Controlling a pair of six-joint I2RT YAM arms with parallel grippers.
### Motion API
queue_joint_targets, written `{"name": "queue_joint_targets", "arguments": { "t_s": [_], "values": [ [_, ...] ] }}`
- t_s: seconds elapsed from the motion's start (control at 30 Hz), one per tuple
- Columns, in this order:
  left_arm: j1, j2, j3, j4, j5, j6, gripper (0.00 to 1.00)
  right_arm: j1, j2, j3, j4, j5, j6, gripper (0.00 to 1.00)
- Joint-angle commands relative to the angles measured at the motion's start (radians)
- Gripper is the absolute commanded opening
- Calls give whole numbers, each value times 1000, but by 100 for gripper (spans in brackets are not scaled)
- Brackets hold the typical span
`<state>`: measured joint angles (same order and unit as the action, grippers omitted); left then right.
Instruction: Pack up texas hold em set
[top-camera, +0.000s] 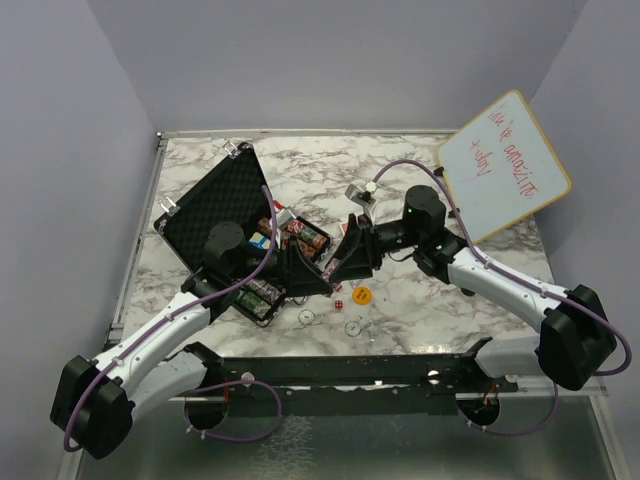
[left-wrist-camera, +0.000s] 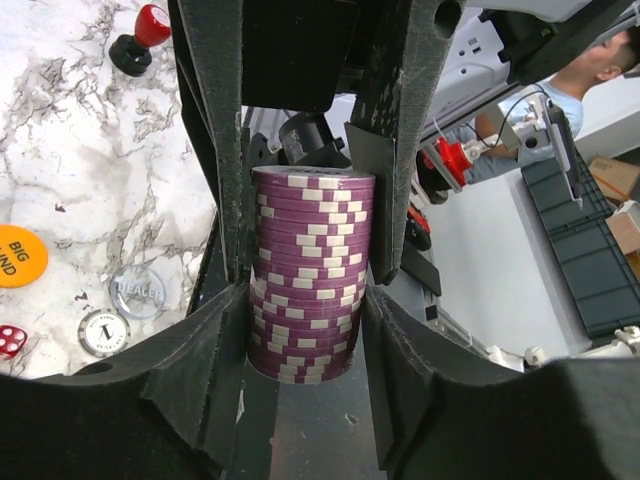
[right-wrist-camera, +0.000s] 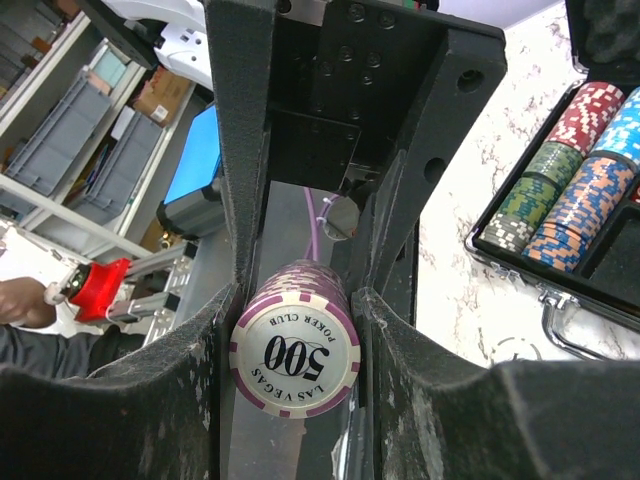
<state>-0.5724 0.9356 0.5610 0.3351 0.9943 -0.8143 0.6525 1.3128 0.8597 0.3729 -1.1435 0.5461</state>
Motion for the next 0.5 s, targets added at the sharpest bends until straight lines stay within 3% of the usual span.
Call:
{"name": "queue_joint_targets", "arguments": {
  "t_s": [0.0, 0.07, 0.13, 0.3, 0.47],
  "values": [
    [-18, -6, 24, 27, 26, 21, 42, 2, 16, 34, 97, 3, 25, 26],
    [-20, -10, 23, 27, 22, 32, 14, 4, 19, 37, 98, 8, 28, 27],
    [-22, -20, 21, 25, 15, 44, 0, 5, 15, 38, 95, 30, 34, 33],
    [-23, -75, 21, 22, -45, 69, 0, 11, 7, 23, 90, 160, 76, 55],
    [-23, -133, 21, -4, -263, 71, 0, 26, -28, -27, 95, 398, 140, 78]
  ]
}}
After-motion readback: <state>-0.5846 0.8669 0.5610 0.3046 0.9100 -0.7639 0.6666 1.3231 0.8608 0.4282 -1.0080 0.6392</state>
